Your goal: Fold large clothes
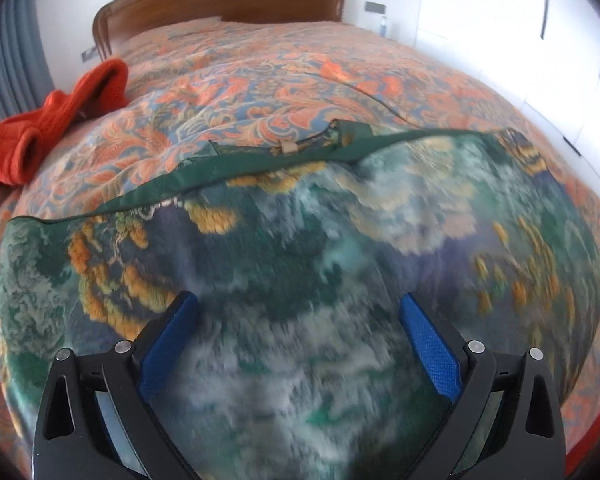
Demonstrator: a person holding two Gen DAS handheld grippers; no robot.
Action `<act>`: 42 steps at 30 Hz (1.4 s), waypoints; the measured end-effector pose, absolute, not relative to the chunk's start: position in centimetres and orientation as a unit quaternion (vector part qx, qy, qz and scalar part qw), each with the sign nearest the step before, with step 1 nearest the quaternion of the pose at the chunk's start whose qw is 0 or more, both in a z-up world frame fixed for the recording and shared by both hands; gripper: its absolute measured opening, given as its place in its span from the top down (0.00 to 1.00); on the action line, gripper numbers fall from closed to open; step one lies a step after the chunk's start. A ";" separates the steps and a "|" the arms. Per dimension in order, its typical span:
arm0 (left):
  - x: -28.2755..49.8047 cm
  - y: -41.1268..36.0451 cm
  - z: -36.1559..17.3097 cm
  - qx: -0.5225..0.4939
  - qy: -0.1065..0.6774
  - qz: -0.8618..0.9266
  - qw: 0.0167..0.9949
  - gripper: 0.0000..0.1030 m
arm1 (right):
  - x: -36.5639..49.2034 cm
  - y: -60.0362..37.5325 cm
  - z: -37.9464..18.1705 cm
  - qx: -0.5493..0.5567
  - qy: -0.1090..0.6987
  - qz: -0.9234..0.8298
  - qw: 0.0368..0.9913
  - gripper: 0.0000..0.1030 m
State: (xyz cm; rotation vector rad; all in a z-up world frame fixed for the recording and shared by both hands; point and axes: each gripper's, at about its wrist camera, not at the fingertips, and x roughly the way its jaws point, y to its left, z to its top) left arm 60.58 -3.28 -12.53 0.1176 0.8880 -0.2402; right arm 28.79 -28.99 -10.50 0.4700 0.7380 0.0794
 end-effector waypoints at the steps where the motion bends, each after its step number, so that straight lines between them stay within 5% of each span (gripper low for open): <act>1: 59.6 -3.4 -12.6 0.066 0.426 -0.118 0.895 0.02 | 28.4 -29.2 -10.6 0.222 0.361 0.033 0.905 0.37; 28: 52.3 -3.5 -13.2 0.063 0.420 -0.110 0.899 0.02 | 30.1 -28.0 -11.2 0.234 0.367 0.008 0.900 0.37; 42: 48.4 -10.7 -15.5 0.172 0.409 -0.208 0.871 0.01 | 38.0 -33.2 -15.7 0.399 0.359 -0.033 0.843 0.28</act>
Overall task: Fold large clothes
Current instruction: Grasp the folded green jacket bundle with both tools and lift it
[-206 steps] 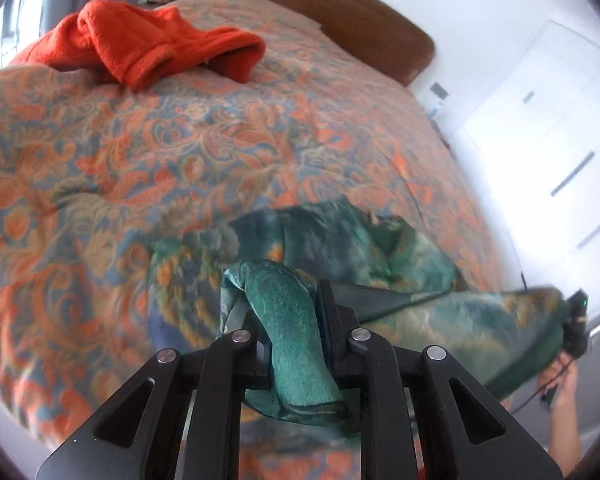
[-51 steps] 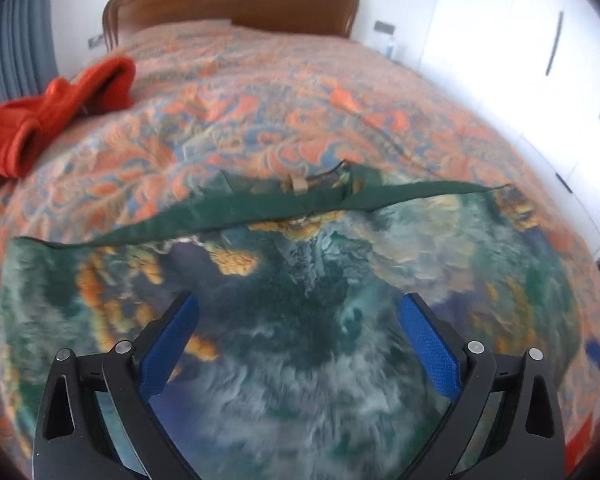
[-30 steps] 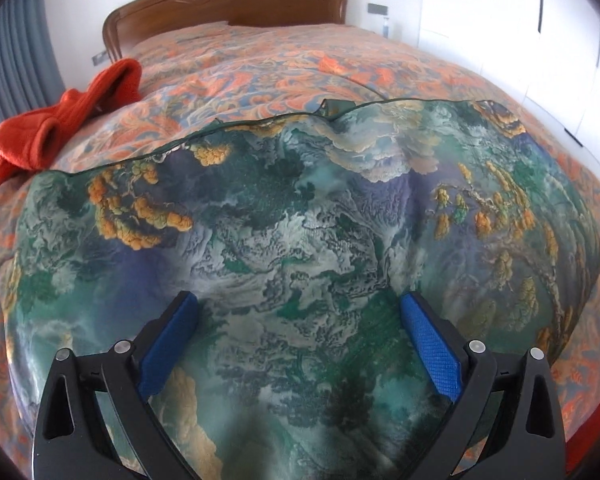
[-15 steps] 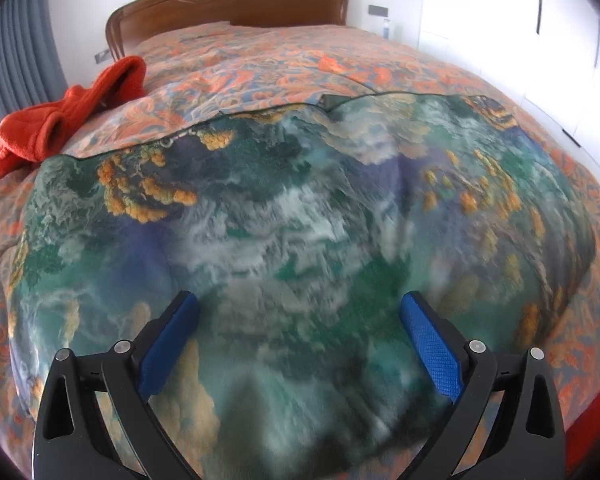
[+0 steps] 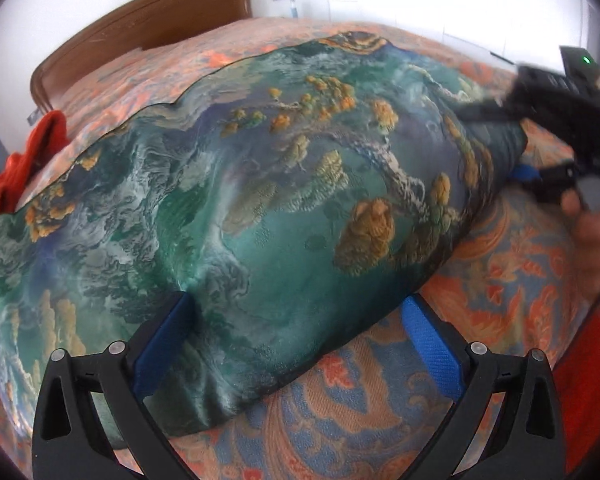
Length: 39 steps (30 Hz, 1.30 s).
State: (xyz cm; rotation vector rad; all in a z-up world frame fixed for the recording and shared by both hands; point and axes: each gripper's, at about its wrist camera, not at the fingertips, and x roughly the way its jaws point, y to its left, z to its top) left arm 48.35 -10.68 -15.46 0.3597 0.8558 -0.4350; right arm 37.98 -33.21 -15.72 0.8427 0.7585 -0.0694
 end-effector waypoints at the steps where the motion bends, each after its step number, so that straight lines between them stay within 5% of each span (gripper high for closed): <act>1: 48.3 -10.5 -15.3 0.174 0.411 -0.214 0.869 0.01 | 38.4 -33.8 -16.1 0.423 0.350 -0.037 0.835 0.28; 4: 48.1 -9.5 -14.0 0.159 0.423 -0.227 0.863 0.02 | 39.1 -35.0 -17.2 0.472 0.321 -0.048 0.820 0.28; 6: 48.3 -8.1 -11.9 0.120 0.433 -0.241 0.860 0.03 | 39.2 -35.0 -17.0 0.468 0.312 -0.055 0.825 0.58; 8: 48.8 -6.7 -9.4 0.073 0.434 -0.255 0.861 0.03 | 38.7 -33.2 -14.5 0.392 0.305 -0.056 0.866 0.68; 17: 52.7 -8.0 2.0 -0.022 0.427 -0.351 0.833 0.02 | 34.4 -18.7 -3.8 0.030 0.219 0.006 0.975 0.71; 29: 55.0 -6.7 1.4 0.049 0.477 -0.242 0.843 0.03 | 31.4 -1.8 -6.0 -0.299 0.160 0.062 0.939 0.71; 30: 55.0 -6.2 0.8 0.055 0.475 -0.225 0.849 0.20 | 31.1 -0.9 -6.3 -0.313 0.155 0.068 0.935 0.71; 31: 55.2 -5.6 0.1 0.061 0.477 -0.207 0.852 0.57 | 30.7 -0.2 -6.6 -0.326 0.150 0.074 0.930 0.71; 32: 55.3 -5.1 -0.3 0.055 0.481 -0.204 0.851 0.65 | 30.3 0.5 -6.9 -0.338 0.145 0.081 0.926 0.71; 35: 56.5 -2.5 -1.0 0.000 0.499 -0.216 0.839 0.74 | 30.3 1.0 -7.1 -0.325 0.160 0.095 0.927 0.70; 39: 57.7 2.3 0.0 -0.024 0.485 -0.208 0.849 0.74 | 29.6 -1.1 -5.4 -0.244 0.205 0.165 0.933 0.35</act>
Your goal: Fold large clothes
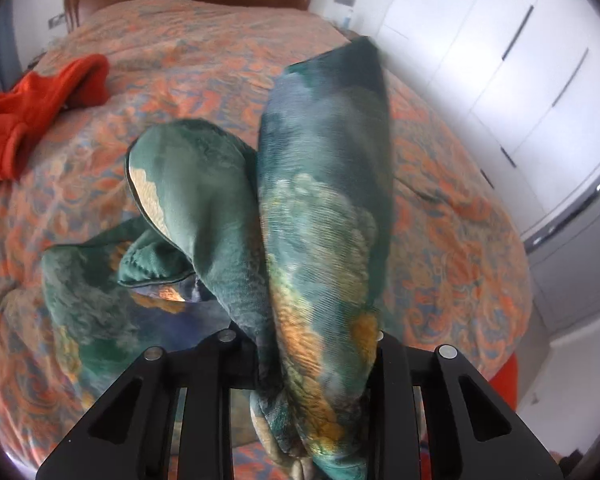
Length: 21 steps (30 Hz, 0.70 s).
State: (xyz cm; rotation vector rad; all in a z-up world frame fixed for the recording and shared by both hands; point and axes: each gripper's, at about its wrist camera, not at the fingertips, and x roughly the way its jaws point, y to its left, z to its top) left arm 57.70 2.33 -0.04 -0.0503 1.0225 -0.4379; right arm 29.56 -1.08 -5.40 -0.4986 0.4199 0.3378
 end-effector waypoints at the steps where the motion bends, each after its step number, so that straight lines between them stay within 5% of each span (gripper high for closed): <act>1: 58.0 4.1 0.0 -0.030 0.483 -0.202 0.852 0.74 | 29.3 -1.9 -4.8 -0.207 0.221 0.193 0.933 0.35; 8: 58.9 12.0 -4.1 -0.056 0.496 -0.154 0.853 0.74 | 31.6 -8.3 -2.0 -0.042 0.268 0.194 0.943 0.35; 11: 58.8 14.6 -6.2 -0.076 0.501 -0.136 0.851 0.73 | 35.6 -8.9 -1.0 -0.038 0.260 0.160 0.952 0.36; 14: 58.7 16.7 -7.4 -0.105 0.499 -0.134 0.850 0.72 | 40.4 -6.8 -1.6 -0.043 0.291 0.193 0.936 0.52; 21: 59.4 19.7 -11.8 -0.126 0.511 -0.123 0.842 0.63 | 45.7 -0.8 -8.6 -0.108 0.335 0.248 0.902 0.54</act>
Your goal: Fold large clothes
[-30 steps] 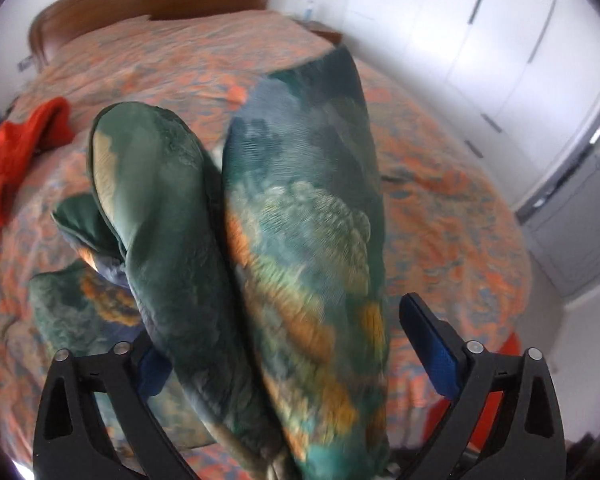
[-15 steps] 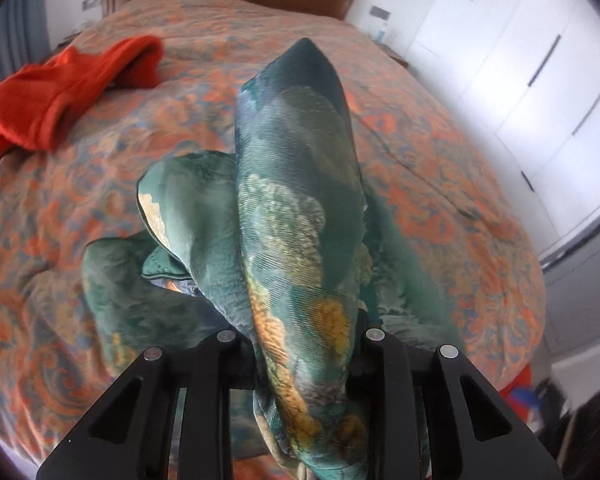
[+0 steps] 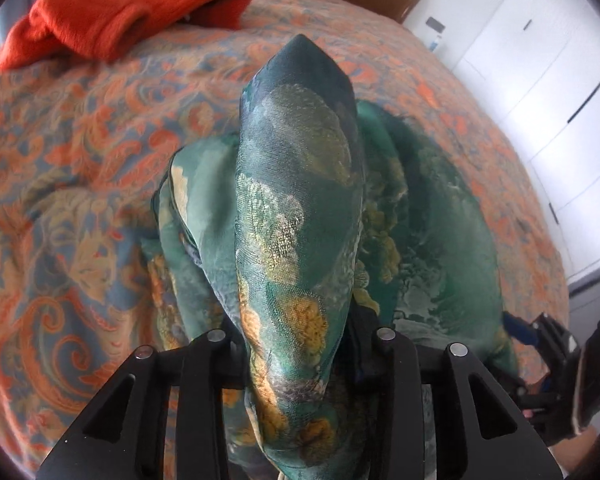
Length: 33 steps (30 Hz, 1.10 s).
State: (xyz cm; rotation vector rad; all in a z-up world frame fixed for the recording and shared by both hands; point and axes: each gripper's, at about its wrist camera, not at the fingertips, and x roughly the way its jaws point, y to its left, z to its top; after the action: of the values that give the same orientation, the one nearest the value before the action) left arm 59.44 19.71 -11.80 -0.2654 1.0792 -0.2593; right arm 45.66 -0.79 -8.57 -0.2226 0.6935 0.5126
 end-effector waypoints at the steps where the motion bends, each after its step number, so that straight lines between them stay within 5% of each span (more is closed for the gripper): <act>1: 59.5 20.4 -12.9 -0.143 0.515 -0.128 0.836 0.61 | 46.4 -0.3 -10.0 -0.115 0.355 0.247 0.894 0.54; 6: 59.8 21.2 -15.7 -0.189 0.509 -0.142 0.828 0.55 | 47.7 -0.5 -14.4 -0.126 0.390 0.233 0.882 0.54; 15: 59.4 21.5 -16.4 -0.205 0.498 -0.139 0.831 0.53 | 48.7 0.1 -13.9 -0.148 0.417 0.234 0.866 0.53; 25: 57.9 22.1 -16.6 -0.206 0.486 -0.141 0.838 0.52 | 59.7 0.9 -4.9 -0.034 0.435 0.190 0.880 0.53; 33: 57.2 22.0 -17.4 -0.207 0.482 -0.138 0.840 0.52 | 68.3 2.2 -12.8 -0.014 0.473 0.113 0.874 0.53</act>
State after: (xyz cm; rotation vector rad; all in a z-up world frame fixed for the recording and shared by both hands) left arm 57.17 21.99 -17.42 -0.4367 1.0194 -0.2915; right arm 68.35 2.20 -12.80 -0.0288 0.9873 0.2357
